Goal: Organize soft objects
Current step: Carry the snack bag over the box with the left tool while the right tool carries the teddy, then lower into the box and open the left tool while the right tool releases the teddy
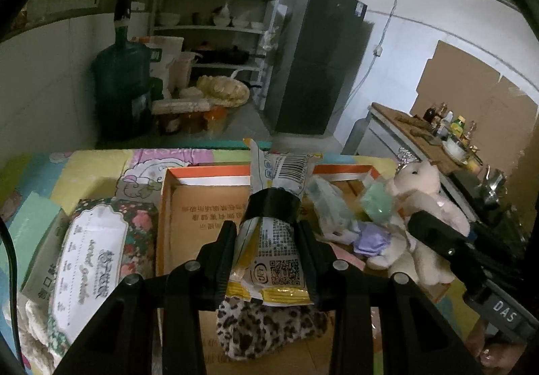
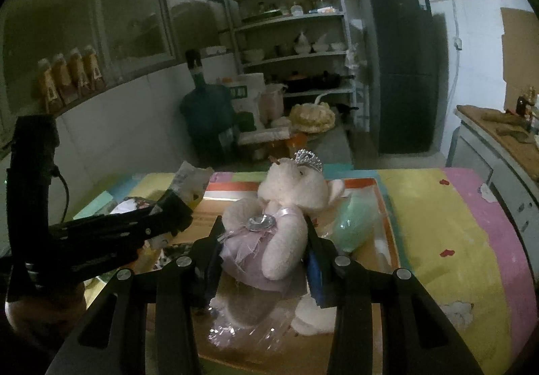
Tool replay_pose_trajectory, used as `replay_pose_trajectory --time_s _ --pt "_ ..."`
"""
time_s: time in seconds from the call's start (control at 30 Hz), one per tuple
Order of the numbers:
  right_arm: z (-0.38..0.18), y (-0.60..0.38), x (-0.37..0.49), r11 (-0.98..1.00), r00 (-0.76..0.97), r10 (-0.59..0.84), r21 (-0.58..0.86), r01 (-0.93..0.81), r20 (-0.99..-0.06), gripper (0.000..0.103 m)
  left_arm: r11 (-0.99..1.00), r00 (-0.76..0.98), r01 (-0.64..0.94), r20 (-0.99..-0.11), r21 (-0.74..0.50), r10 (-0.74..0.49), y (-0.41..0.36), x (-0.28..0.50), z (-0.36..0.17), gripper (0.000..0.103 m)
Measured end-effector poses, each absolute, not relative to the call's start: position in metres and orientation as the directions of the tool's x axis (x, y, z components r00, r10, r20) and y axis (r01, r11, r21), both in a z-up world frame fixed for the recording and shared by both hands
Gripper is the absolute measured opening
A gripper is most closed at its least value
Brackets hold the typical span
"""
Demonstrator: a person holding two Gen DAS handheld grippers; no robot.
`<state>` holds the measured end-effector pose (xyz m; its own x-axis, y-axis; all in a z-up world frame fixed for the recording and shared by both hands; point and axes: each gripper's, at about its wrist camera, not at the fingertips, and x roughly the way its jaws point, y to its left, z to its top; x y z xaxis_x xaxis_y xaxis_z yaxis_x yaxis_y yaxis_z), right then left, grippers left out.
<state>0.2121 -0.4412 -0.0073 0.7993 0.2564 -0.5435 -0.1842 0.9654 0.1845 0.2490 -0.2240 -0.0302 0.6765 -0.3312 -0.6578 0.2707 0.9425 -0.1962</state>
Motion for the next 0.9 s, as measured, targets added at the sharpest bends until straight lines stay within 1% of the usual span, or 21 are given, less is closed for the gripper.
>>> replay_pose_trajectory --time_s 0.37,0.57,0.9 --pt "-0.016 -0.447 0.248 0.965 0.76 0.259 0.18 -0.188 -0.596 0.042 0.948 0.629 0.233 -0.709 -0.217 -0.317 -0.234 0.277 -0.044 0.037" --pt "-0.026 -0.447 0.262 0.968 0.738 0.25 0.175 -0.18 -0.627 0.042 0.954 0.61 0.227 -0.736 -0.194 -0.294 -0.246 0.287 -0.05 0.037" --pt "-0.034 -0.449 0.269 0.966 0.719 0.258 0.187 -0.179 -0.645 0.042 0.955 0.573 0.223 -0.767 -0.194 -0.289 -0.247 0.299 -0.063 0.037"
